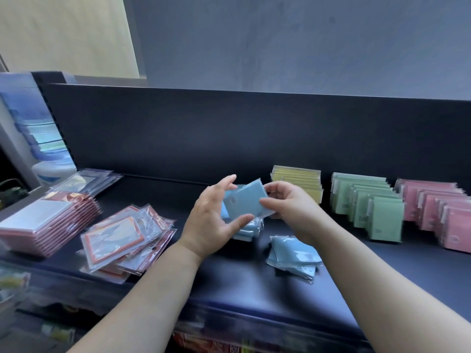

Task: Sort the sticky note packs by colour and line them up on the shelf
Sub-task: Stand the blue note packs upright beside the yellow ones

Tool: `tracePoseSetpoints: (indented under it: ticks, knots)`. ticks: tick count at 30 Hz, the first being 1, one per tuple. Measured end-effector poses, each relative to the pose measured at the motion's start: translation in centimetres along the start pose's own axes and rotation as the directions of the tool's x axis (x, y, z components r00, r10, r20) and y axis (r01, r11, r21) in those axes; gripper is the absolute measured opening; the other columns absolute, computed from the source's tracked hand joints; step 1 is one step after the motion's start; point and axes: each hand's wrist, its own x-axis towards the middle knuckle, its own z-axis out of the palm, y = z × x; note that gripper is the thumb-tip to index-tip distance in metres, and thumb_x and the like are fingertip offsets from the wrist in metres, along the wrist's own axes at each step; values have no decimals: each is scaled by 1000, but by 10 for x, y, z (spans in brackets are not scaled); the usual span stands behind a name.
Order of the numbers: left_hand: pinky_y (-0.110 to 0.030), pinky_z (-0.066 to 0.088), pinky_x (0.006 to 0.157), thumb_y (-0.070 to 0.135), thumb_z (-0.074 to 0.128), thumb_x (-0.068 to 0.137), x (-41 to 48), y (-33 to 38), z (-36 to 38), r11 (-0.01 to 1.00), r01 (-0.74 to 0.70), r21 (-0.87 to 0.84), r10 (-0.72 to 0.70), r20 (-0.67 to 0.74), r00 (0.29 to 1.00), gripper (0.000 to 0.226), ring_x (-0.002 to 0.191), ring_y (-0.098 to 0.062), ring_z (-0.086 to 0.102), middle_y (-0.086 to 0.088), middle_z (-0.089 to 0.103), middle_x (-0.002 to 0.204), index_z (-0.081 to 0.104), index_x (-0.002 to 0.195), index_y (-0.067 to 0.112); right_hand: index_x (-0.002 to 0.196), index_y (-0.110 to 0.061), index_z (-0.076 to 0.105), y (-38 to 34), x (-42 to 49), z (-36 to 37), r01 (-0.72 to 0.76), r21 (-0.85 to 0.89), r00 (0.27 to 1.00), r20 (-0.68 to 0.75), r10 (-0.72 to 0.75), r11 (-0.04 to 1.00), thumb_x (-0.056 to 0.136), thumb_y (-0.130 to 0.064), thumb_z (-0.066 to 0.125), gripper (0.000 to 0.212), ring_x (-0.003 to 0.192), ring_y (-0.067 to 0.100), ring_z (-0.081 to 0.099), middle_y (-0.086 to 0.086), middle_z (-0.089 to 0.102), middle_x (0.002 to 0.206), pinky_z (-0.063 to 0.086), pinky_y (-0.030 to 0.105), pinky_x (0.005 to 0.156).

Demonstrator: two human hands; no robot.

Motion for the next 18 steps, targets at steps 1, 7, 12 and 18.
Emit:
tracePoseSetpoints:
  ticks: [1,7,12,18]
  knots:
    - [-12,26,105,70,50,80,0,-1,-1,999,43,-23,-43,-2,999,80,116,-5,45,9,52,123,38,141,19,89,-14,60,-3,1,-3,-6,114,999,-31,10,993,90,3,56,17,60,9,60,6,63,80,48,20,55]
    - [-23,27,106,39,44,90,3,-15,0,937,348,24,-347,-46,937,58,128,-22,43,-8,50,135,44,138,6,88,-16,57,-2,9,-37,-29,215,975,-208,75,976,87,-7,64,12,54,13,56,4,59,77,45,26,53]
    - [-33,30,112,30,49,98,5,-19,3,889,456,29,-457,22,889,48,133,-21,38,-8,45,142,42,141,9,89,-19,68,0,3,-58,-102,-450,980,105,166,887,80,-13,74,13,63,9,58,-4,64,77,44,22,59]
    - [-30,34,109,31,64,89,5,-16,3,891,452,45,-454,104,885,58,130,-15,43,1,49,140,44,141,14,91,-25,65,1,-2,-47,-40,-755,949,177,261,655,73,-29,79,23,75,9,62,-9,66,84,52,27,72]
